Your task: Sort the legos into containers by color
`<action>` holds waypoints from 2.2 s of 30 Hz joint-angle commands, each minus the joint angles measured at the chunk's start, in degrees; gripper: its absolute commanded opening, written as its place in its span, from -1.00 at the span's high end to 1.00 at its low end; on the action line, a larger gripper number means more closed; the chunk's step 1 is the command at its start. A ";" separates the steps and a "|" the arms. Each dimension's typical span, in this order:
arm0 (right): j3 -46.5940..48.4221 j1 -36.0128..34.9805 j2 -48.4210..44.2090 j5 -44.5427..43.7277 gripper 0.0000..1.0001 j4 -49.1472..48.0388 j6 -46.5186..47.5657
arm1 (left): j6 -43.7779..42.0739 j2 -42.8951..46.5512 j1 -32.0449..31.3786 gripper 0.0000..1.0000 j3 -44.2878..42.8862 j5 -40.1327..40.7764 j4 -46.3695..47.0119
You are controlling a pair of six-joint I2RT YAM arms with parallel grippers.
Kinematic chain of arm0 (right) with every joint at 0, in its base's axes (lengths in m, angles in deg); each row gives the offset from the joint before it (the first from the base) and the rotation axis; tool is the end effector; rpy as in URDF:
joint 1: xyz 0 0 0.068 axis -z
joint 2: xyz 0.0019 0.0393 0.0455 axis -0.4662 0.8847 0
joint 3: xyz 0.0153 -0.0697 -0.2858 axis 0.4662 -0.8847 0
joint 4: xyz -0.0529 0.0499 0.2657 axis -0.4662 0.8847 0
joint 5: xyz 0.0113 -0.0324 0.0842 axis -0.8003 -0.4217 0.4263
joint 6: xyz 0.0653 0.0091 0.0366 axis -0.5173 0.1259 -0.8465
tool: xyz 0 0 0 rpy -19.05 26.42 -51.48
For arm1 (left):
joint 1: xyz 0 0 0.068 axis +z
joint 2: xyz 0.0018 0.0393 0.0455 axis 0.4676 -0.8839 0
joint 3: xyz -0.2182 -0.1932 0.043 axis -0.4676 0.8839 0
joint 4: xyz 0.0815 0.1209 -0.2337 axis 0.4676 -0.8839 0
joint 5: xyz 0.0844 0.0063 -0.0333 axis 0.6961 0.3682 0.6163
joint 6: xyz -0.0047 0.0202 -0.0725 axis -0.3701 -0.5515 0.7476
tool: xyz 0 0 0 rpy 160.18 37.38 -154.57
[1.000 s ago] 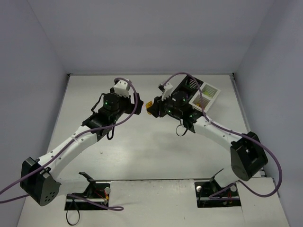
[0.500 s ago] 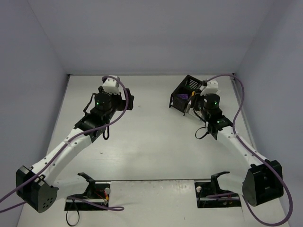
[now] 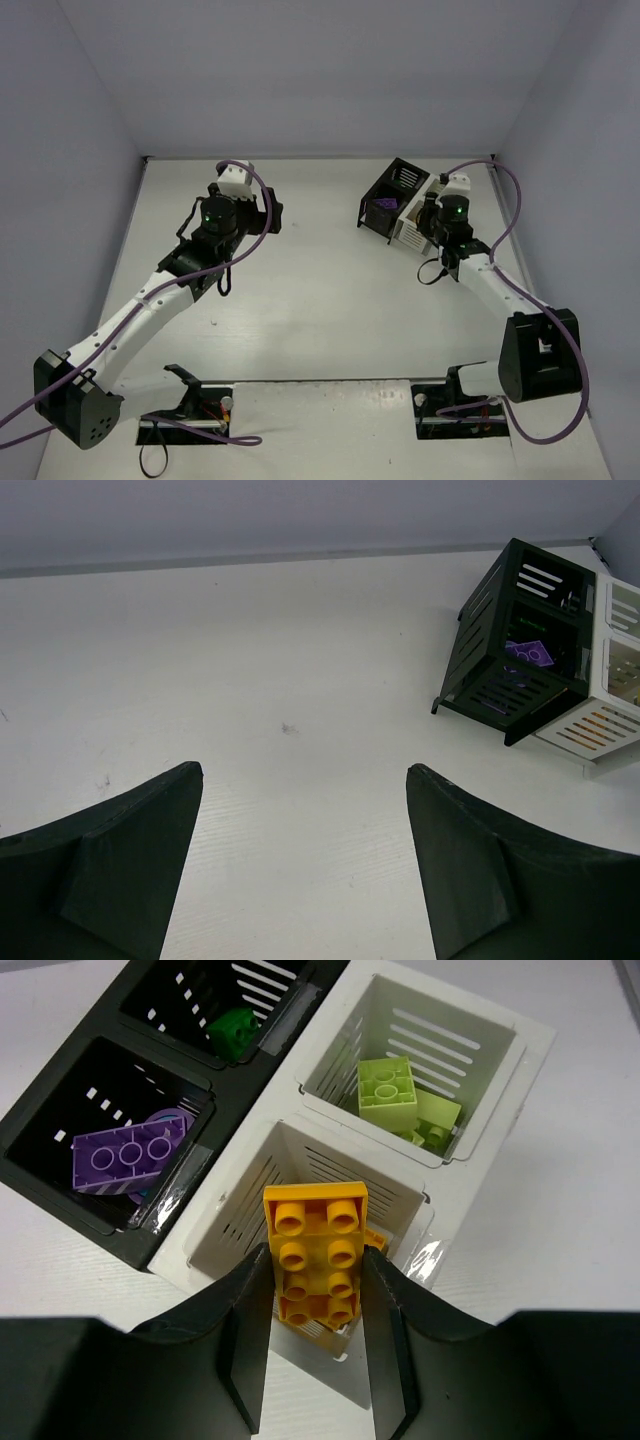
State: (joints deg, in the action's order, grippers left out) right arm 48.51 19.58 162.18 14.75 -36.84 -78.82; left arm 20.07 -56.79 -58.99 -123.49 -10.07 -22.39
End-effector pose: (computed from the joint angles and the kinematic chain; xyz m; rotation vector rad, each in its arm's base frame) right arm 0.3351 0.0417 0.2776 0.0822 1.7798 0.1215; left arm 0.2634 -0.1482 0.3815 0.0885 1.7274 -0.5146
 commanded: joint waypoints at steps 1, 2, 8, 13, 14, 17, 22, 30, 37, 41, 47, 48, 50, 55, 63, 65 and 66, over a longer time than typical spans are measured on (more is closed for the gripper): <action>3.72 0.65 1.11 1.32 0.76 -5.93 -0.06 | -0.18 0.74 0.26 -0.52 -2.60 0.80 2.71; 3.98 0.65 1.90 1.67 0.73 -6.02 0.03 | -0.18 0.83 0.26 -0.52 -2.69 0.80 2.71; 5.74 0.82 3.75 2.55 0.15 -5.94 0.56 | -0.18 0.48 0.26 -0.52 -2.52 0.36 2.89; 6.00 0.82 2.79 3.25 -0.18 -5.06 0.47 | -0.09 0.56 0.26 -0.52 -2.52 0.19 2.98; 6.00 0.82 2.44 3.34 -0.21 -4.80 0.47 | 0.00 0.57 0.26 -0.52 -2.60 0.19 2.98; 6.00 0.82 -0.63 4.92 -0.32 -2.78 -0.41 | 0.08 0.57 0.26 -0.52 -2.52 -0.16 2.98; 4.07 0.74 -11.77 9.13 -0.72 1.88 -2.52 | 0.26 1.09 0.35 -0.52 -2.60 -0.34 2.98; 2.31 0.65 -30.05 10.46 -1.00 12.51 -4.54 | -0.79 3.90 0.70 -0.52 -4.09 0.54 1.13; 1.61 0.74 -41.85 7.66 -1.00 19.01 -6.82 | -3.87 10.22 0.62 -0.53 -6.03 5.72 -8.26; 0.91 0.65 -46.60 7.65 -1.00 21.04 -6.56 | -4.48 14.88 0.62 -0.53 -5.24 8.53 -14.41; -0.24 0.47 -50.03 7.47 -1.00 22.10 -8.14 | -3.09 23.41 0.70 -0.53 -2.08 13.28 -22.24; -0.41 0.47 -50.47 7.47 -1.00 22.53 -8.14 | -2.47 25.85 0.70 -0.53 -0.51 14.15 -22.77; -1.11 0.47 -51.79 7.39 -1.00 22.80 -7.88 | -1.50 28.33 0.70 -0.53 1.52 15.83 -23.39; -2.87 0.21 -54.69 6.07 -1.00 23.24 -8.49 | 0.34 34.05 0.70 -0.53 6.88 18.03 -24.62; -3.75 -0.14 -54.43 3.78 -1.00 24.30 -9.81 | 0.08 36.07 1.05 -0.53 11.20 18.03 -24.18; -3.84 -0.23 -54.52 3.69 -1.00 24.39 -9.90 | -0.53 36.16 1.32 -0.53 11.63 17.94 -24.36; -3.93 -0.14 -54.69 3.52 -1.00 24.39 -10.07 | -0.79 36.25 1.41 -0.53 11.72 18.03 -24.36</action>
State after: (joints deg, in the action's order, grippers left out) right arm 44.40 19.78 106.70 19.80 -9.11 -88.02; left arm 20.09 -20.13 -58.16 -110.92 7.11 -49.10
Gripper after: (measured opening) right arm 0.999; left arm 0.763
